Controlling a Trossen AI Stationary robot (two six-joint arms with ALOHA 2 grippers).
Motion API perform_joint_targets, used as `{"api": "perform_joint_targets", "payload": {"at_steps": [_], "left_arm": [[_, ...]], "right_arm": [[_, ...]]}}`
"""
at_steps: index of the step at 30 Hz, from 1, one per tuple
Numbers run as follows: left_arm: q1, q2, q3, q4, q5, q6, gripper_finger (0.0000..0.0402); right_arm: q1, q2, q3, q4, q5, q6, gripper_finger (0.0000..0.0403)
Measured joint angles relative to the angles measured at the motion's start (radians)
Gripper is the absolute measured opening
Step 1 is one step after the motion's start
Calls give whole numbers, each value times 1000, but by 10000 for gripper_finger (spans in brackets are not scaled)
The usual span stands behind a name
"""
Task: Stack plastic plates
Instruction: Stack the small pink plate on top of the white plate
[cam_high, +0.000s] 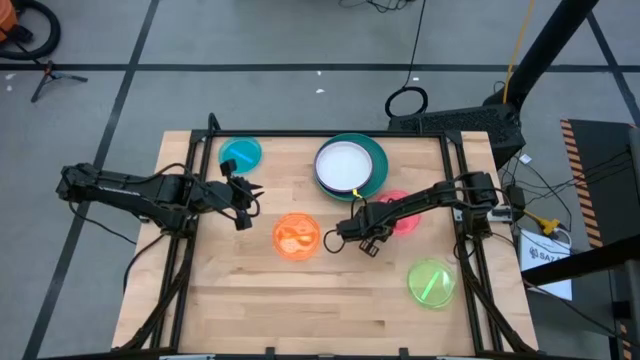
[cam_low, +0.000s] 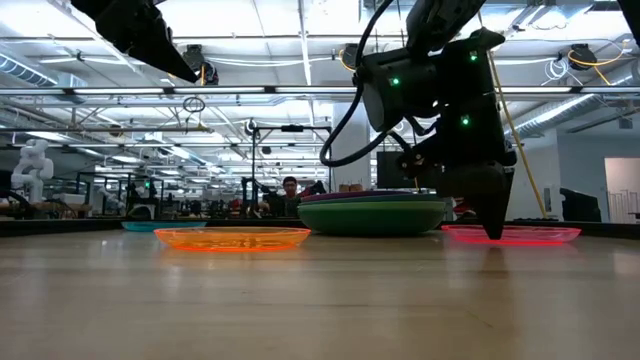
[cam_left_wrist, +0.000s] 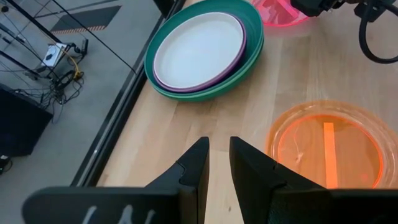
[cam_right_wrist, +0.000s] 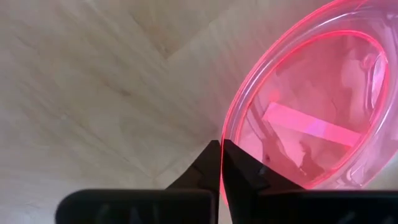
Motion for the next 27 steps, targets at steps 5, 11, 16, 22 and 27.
{"api": "perform_joint_targets", "payload": {"at_steps": [5, 11, 16, 22, 27], "left_arm": [[0, 0, 0, -14, 0, -4, 72], [0, 0, 0, -14, 0, -11, 72], [0, 0, 0, -14, 0, -12, 72], [0, 0, 0, -14, 0, -15, 72], [0, 0, 0, -17, 1, -19, 72]], "right_arm": [[6, 0, 0, -68, -59, -3, 3], [37, 0, 47, -213, -66, -30, 2], [67, 0, 133, -354, -46, -57, 1], [82, -7, 236, -451, 46, -94, 1], [81, -20, 306, -456, 124, -122, 1]]}}
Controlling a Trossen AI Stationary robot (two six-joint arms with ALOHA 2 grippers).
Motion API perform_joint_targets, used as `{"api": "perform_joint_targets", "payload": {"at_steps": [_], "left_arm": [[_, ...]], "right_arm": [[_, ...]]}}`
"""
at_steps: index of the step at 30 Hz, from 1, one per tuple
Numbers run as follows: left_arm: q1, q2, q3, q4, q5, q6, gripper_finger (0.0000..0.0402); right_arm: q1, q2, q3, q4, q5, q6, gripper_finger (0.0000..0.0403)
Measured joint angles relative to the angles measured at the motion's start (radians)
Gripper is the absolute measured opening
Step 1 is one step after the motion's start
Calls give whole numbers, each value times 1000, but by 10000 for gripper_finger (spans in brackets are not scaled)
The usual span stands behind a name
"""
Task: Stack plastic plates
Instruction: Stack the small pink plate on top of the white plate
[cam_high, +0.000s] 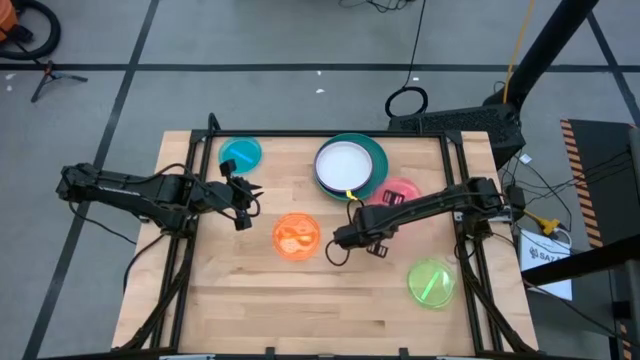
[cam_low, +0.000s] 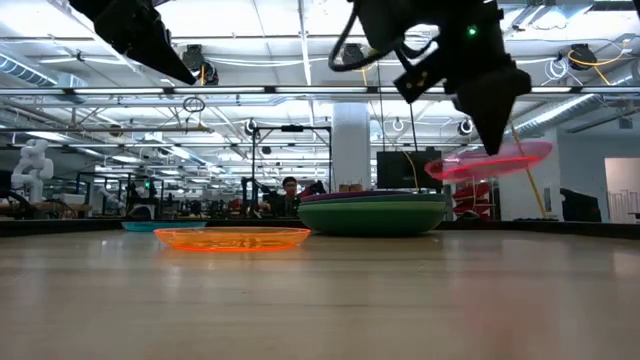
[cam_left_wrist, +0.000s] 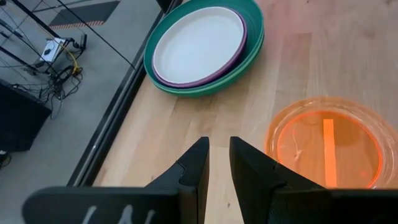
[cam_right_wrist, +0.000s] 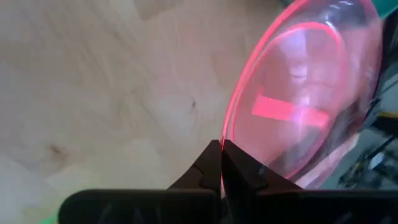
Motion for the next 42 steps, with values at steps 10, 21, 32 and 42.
{"api": "perform_joint_targets", "payload": {"at_steps": [10, 21, 32, 42], "left_arm": [[0, 0, 0, -3, 0, 1, 72], [0, 0, 0, -4, 0, 1, 72], [0, 0, 0, -4, 0, 1, 72], [0, 0, 0, -4, 0, 7, 72]], "right_arm": [[-8, -10, 113, 20, 124, -110, 0], [-115, -10, 126, 280, 157, -396, 0], [-273, -10, 126, 624, 98, -691, 0], [-373, -9, 126, 650, 19, -716, 0]]}}
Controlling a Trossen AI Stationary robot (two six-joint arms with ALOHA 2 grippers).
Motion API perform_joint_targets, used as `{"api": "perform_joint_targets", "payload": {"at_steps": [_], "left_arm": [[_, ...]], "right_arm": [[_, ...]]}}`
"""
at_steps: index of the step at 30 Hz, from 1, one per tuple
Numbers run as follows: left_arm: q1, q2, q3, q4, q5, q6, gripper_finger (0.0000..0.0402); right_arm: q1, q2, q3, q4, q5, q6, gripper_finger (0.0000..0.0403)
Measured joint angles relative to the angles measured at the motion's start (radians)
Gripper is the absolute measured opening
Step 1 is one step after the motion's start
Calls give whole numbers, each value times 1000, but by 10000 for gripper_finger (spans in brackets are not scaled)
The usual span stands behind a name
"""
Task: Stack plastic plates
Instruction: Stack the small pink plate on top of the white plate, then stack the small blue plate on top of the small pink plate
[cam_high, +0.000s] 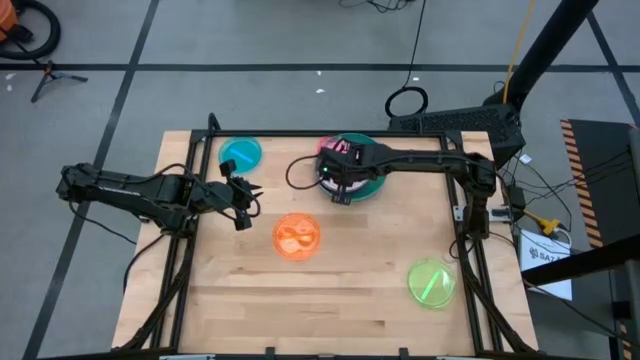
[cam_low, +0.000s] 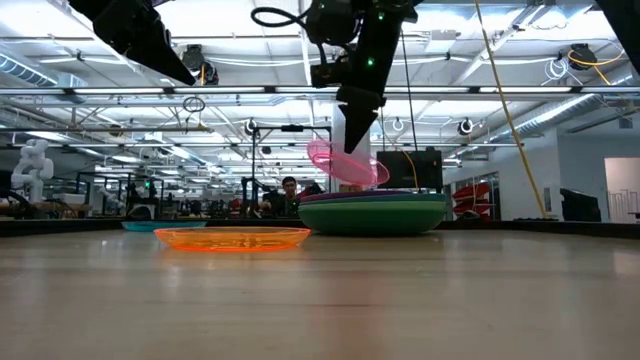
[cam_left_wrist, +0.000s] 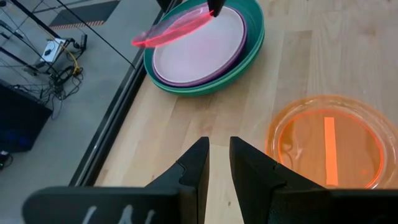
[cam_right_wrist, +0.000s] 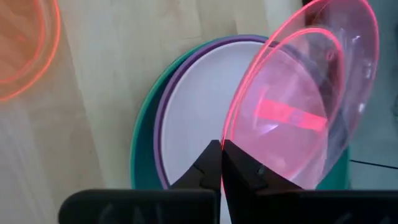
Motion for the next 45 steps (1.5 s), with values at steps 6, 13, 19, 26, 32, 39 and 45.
{"api": "perform_joint_targets", "payload": {"at_steps": [6, 13, 19, 26, 32, 39, 45], "left_arm": [[0, 0, 0, 0, 0, 0, 72], [0, 0, 0, -1, 0, -1, 72], [0, 0, 0, -1, 0, -7, 72], [0, 0, 0, -1, 0, -9, 72], [0, 0, 0, -48, 0, -44, 72], [0, 2, 0, -103, 1, -120, 72], [0, 3, 0, -149, 1, -198, 72]], "right_arm": [[-28, 1, 0, 4, -53, 46, 5], [-32, 1, 0, 4, -57, 54, 23], [-34, 1, 0, -3, -88, 80, 55], [-34, 1, 0, -14, -129, 121, 101], [3, 1, 0, -48, -129, 156, 111], [98, 1, 0, -38, -130, 102, 103], [173, -3, 0, 46, -132, 28, 102]]}}
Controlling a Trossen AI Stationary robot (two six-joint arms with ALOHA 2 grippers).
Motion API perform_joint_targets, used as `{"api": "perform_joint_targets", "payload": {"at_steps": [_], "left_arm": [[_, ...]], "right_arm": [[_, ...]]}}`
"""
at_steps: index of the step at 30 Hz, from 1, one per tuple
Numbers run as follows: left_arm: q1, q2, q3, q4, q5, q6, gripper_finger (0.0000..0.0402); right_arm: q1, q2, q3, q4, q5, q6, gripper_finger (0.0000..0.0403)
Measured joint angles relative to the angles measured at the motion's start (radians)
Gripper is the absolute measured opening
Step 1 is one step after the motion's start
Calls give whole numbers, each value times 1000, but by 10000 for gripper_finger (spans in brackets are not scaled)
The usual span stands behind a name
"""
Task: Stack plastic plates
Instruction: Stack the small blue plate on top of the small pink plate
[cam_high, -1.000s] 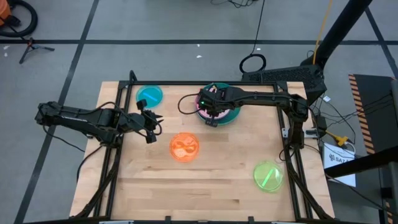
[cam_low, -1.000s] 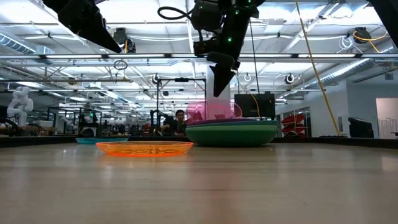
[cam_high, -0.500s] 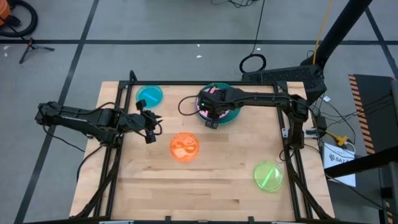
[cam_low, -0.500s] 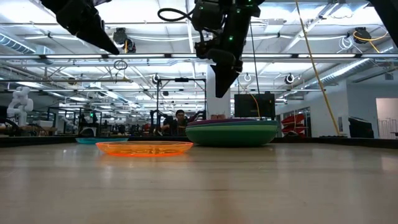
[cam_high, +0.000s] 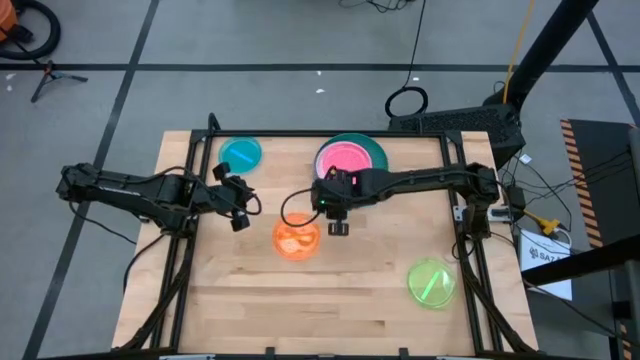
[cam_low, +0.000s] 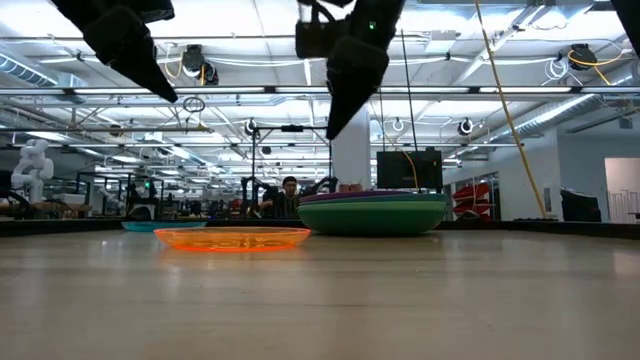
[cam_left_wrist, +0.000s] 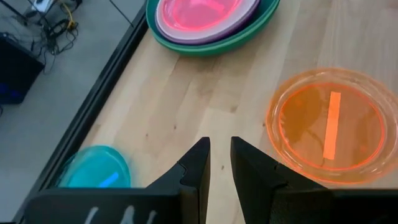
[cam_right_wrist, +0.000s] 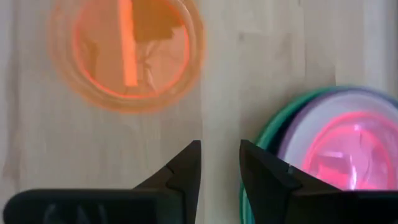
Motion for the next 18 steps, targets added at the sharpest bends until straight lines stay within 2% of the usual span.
{"api": "perform_joint_targets", "payload": {"at_steps": [4, 7, 18], "left_arm": [[0, 0, 0, -2, 0, -28, 72], [0, 0, 0, 1, 0, -36, 72], [-3, 29, 0, 12, -21, -41, 72]], "right_arm": [[24, -15, -4, 46, 2, -36, 102], [30, -52, -57, 135, 1, -74, 102], [20, -376, -517, 584, 4, -72, 102]]}}
